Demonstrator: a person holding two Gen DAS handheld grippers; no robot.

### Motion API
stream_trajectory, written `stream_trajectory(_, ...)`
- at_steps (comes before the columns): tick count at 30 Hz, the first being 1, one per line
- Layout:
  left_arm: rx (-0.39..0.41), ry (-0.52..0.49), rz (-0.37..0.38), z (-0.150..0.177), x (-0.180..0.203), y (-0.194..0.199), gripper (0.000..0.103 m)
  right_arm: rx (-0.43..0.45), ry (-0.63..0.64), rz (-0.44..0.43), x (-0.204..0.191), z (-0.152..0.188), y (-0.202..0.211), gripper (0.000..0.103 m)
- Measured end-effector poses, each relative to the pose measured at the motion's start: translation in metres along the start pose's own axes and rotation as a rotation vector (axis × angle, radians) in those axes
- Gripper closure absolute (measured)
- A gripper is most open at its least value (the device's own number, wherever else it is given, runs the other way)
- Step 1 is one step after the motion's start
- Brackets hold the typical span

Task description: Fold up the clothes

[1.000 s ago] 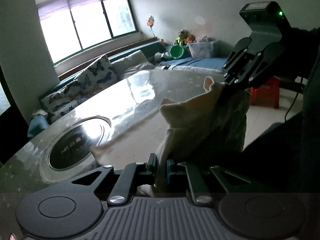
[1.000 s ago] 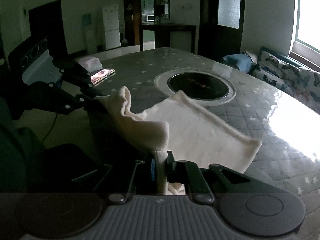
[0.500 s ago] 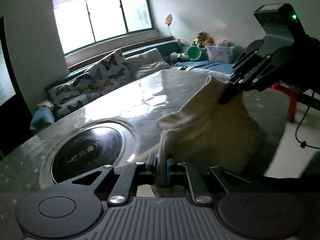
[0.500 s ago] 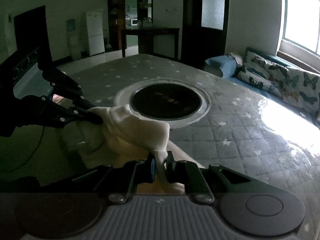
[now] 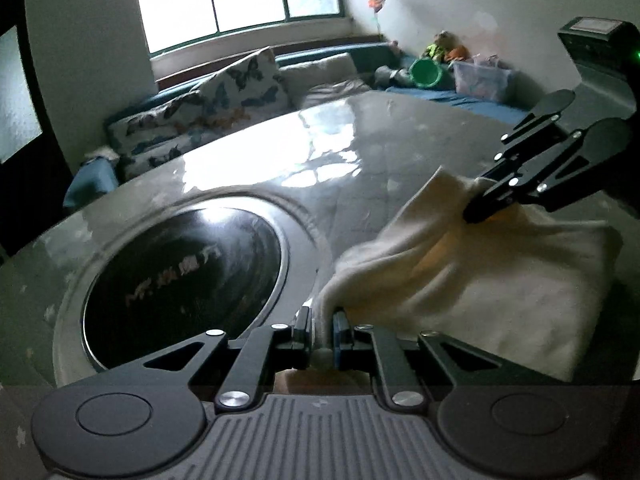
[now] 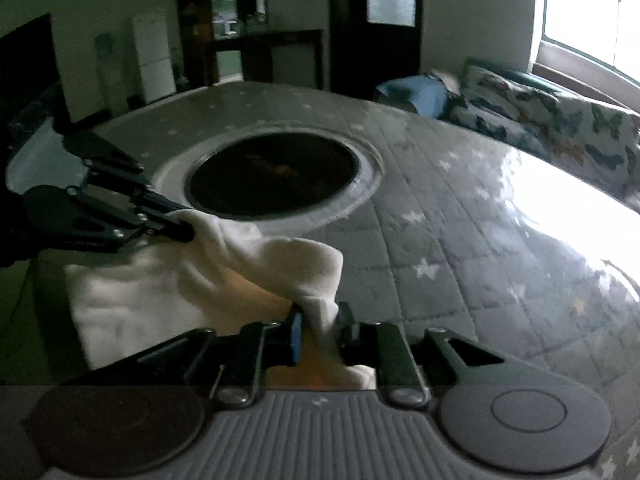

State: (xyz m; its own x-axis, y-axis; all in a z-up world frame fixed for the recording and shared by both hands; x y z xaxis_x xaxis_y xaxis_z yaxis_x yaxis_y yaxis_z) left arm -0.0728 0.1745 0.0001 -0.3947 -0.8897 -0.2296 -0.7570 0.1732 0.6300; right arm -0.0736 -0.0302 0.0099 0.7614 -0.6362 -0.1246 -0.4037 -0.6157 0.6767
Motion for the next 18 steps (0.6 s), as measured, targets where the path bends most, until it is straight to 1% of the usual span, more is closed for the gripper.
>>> stream_trajectory(2,-0.005,0.013,0.002,0.001,-0.001,-0.002,0.088,0.009,-0.021,0.018,0.004,0.004,-0.002,0.079)
stream_trajectory(4,-0.007,0.021,-0.002,0.001,-0.002,-0.001,0.084,0.027,-0.055,0.02,0.01,0.007,0.001,0.078)
stream_trajectory(6,-0.004,0.031,-0.021,0.0,-0.006,0.001,0.072,0.055,-0.084,0.036,0.013,0.008,0.011,0.078)
stream_trajectory(12,-0.007,0.084,-0.07,-0.004,-0.019,0.003,0.071,0.076,-0.155,0.046,0.021,0.021,0.021,0.078)
stream_trajectory(15,0.013,0.101,-0.117,-0.007,-0.022,0.01,0.072,0.082,-0.19,0.048,0.024,0.029,0.025,0.078)
stream_trajectory(18,0.034,0.136,-0.126,-0.009,-0.023,0.019,0.073,0.087,-0.225,0.05,0.028,0.036,0.029,0.078)
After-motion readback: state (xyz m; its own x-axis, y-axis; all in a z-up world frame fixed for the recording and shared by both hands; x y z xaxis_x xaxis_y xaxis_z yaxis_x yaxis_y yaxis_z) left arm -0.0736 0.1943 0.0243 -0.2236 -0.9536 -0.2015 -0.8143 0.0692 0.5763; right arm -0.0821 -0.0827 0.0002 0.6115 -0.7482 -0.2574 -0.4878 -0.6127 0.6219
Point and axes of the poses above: each gripper's, at about its wrist camera, not at the fingertips, and y roughly against the way its jaws point, x to its right, z to its underside, the point moved 3 cm from there along -y, roughly the way its jaws point, and after that the axes turned 8 degrees about -z, right-handed, at the moved point
